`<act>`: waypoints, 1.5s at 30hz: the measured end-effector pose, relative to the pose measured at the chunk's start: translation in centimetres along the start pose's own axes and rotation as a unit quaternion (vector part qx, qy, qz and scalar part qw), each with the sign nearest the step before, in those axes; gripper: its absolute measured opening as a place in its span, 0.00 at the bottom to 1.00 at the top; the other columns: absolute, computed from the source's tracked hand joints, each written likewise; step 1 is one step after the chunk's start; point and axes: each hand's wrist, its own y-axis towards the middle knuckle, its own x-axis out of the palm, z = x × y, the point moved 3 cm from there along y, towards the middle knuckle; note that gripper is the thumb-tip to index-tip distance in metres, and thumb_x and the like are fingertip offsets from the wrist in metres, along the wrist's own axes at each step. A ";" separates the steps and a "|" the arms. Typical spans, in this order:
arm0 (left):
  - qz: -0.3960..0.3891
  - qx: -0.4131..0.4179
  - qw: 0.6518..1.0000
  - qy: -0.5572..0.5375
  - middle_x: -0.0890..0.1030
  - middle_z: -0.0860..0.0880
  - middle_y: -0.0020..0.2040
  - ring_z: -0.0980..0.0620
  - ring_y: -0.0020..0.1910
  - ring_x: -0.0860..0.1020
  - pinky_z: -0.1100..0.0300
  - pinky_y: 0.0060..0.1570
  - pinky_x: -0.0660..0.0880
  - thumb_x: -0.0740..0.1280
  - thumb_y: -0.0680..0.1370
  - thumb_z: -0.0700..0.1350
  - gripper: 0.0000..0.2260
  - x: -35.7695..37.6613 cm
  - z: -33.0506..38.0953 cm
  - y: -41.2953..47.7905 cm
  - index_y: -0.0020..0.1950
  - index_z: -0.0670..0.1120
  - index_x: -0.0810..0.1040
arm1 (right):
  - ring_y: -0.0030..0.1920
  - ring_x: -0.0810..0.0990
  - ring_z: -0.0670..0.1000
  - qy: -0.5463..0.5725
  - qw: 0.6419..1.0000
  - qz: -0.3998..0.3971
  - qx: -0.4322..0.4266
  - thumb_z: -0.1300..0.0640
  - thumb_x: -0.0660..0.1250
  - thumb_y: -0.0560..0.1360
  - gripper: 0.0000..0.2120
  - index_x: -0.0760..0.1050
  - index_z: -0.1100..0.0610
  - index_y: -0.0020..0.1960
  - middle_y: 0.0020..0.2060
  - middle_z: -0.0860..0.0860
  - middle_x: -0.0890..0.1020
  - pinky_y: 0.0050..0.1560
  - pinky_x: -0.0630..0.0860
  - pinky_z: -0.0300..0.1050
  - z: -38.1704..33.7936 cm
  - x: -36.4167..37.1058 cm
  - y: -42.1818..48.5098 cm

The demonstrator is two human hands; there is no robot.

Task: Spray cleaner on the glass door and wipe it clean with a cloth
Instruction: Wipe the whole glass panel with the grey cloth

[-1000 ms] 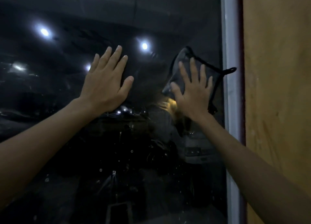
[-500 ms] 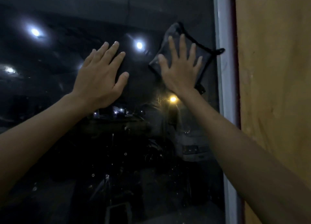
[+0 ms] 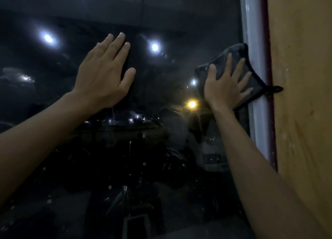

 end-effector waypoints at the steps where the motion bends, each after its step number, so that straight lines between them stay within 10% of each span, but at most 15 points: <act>1: -0.001 0.002 1.000 0.000 0.57 0.42 0.77 0.42 0.76 0.54 0.47 0.74 0.53 0.48 0.77 0.57 0.32 -0.1 -0.2 0.0 0.75 0.39 0.59 | 0.78 0.41 0.59 0.001 1.000 -0.003 0.005 0.35 0.46 0.80 0.31 0.45 0.44 0.79 0.79 0.49 0.43 0.73 0.39 0.67 -0.9 0.1 -0.3; 10: 0.021 -0.005 1.000 0.001 0.59 0.40 0.76 0.40 0.75 0.56 0.45 0.72 0.55 0.48 0.77 0.57 0.32 0.1 -0.5 0.7 0.75 0.38 0.61 | 0.77 0.53 0.60 -0.054 0.891 -0.032 -0.450 0.35 0.50 0.76 0.30 0.60 0.43 0.76 0.78 0.49 0.58 0.69 0.56 0.66 -6.9 1.5 -5.6; 20: 0.021 0.009 1.000 0.005 0.64 0.40 0.74 0.39 0.73 0.61 0.43 0.68 0.62 0.48 0.76 0.57 0.31 -1.0 -1.4 0.1 0.72 0.39 0.67 | 0.78 0.41 0.58 -0.009 0.999 -0.012 -0.043 0.36 0.47 0.80 0.30 0.46 0.43 0.79 0.79 0.49 0.44 0.73 0.40 0.69 -0.4 0.0 -1.1; 29: 0.063 -0.008 0.998 -0.021 0.69 0.39 0.70 0.36 0.69 0.66 0.42 0.65 0.64 0.50 0.77 0.56 0.28 -1.9 -2.3 0.6 0.68 0.39 0.72 | 0.78 0.51 0.59 -0.069 0.891 -0.039 -0.447 0.34 0.49 0.76 0.30 0.57 0.41 0.77 0.79 0.48 0.55 0.70 0.53 0.65 -10.0 2.1 -9.4; 39: 0.067 -0.024 0.998 0.001 0.66 0.38 0.72 0.37 0.71 0.63 0.44 0.68 0.60 0.52 0.77 0.54 0.27 -3.5 -5.1 -1.6 0.69 0.40 0.70 | 0.78 0.41 0.58 -0.007 0.999 -0.028 -0.046 0.34 0.48 0.79 0.31 0.47 0.42 0.79 0.79 0.47 0.44 0.71 0.41 0.71 -2.6 0.6 -3.3; 45: 0.080 -0.037 0.996 -0.006 0.65 0.39 0.73 0.38 0.72 0.61 0.43 0.69 0.59 0.53 0.78 0.54 0.26 -4.9 -7.9 -1.7 0.71 0.40 0.69 | 0.78 0.41 0.60 -0.043 0.977 -0.033 -0.206 0.35 0.48 0.79 0.31 0.46 0.41 0.78 0.79 0.48 0.44 0.71 0.41 0.70 -13.0 2.2 -7.9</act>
